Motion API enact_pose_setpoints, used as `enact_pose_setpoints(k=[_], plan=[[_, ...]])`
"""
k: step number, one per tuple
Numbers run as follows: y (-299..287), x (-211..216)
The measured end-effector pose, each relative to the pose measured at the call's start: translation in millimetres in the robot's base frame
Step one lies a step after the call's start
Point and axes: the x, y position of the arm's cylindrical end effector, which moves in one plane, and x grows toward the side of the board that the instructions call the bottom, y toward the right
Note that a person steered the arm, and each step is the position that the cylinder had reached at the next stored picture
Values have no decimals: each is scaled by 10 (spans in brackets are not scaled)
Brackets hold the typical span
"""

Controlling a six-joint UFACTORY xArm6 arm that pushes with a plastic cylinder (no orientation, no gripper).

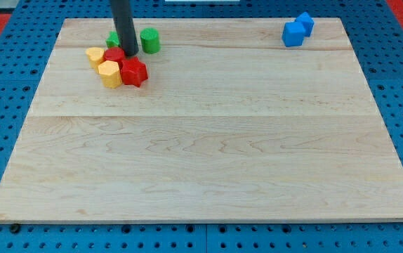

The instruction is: Point your arm to the right of the green circle

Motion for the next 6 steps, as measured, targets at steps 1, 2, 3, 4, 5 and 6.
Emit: enact_pose_setpoints(k=[1,2,3,4,5,6], plan=[[-229,-135],[-339,-237],[-95,-671],[280,-912],[702,-827],[999,-566]])
